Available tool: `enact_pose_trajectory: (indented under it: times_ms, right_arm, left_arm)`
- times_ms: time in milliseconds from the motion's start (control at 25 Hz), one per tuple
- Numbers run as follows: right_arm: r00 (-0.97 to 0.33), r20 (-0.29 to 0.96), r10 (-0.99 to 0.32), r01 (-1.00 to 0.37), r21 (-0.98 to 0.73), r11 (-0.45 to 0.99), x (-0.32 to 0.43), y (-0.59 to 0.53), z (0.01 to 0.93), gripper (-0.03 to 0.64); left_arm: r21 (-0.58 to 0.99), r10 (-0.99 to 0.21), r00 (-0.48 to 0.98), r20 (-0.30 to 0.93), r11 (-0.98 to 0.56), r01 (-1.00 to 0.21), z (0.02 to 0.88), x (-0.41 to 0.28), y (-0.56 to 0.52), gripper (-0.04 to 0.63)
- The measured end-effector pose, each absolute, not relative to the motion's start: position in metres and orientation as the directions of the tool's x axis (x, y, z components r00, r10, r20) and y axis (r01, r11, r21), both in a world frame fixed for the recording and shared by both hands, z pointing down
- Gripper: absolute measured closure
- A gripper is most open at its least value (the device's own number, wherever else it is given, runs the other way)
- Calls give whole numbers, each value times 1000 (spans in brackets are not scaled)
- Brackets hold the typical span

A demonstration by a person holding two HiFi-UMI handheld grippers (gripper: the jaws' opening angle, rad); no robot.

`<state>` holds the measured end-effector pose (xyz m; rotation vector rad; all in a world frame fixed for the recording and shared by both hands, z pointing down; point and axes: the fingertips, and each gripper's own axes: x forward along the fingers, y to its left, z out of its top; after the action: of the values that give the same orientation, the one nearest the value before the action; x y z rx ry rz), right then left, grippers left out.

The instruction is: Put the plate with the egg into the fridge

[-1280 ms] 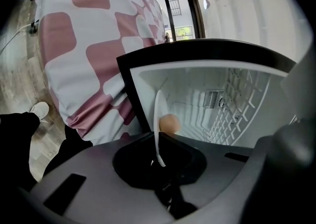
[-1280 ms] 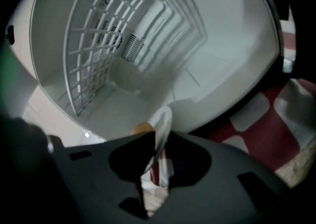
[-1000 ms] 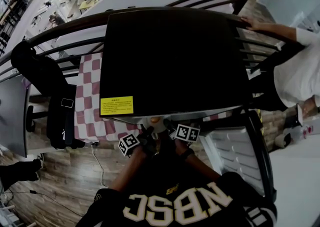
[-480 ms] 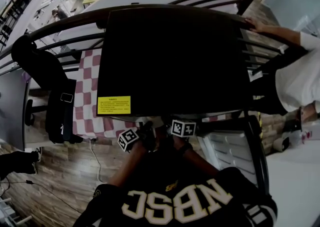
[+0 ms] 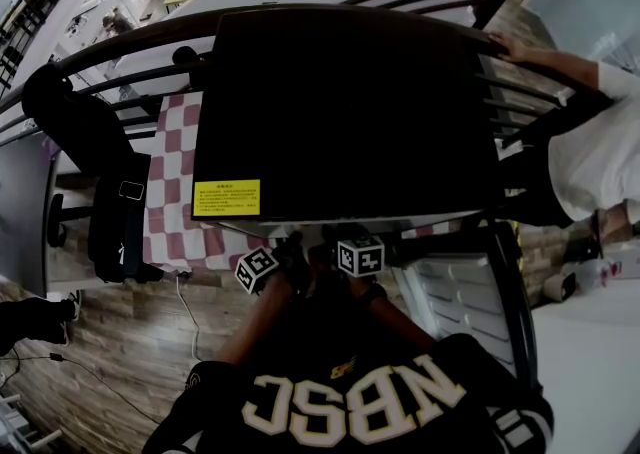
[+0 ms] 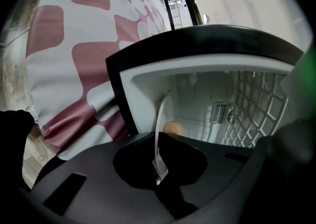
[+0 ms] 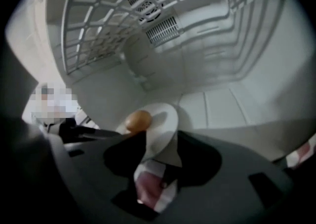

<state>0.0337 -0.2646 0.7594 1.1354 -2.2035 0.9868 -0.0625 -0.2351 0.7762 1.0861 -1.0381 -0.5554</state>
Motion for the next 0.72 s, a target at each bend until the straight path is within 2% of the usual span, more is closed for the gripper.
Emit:
enact_pose_trajectory:
  times_ms: [240,480,720]
  right_arm:
    - [-552,647,-526,-832,-391,393,40,-260,751,423]
    - [-560,625,-544,-828,-396,397,38,-250,746,423]
    - [-555,600,-576,-832,-405,380,36,-240,742,422]
  left_arm:
    - [903,-783,457,422,410,-130,778,-64,-237,559]
    - [945,-816,482,320,309,-105,764,-60,-241,432]
    - [945,-793,517,321,300,-127,762,-64,-228,356]
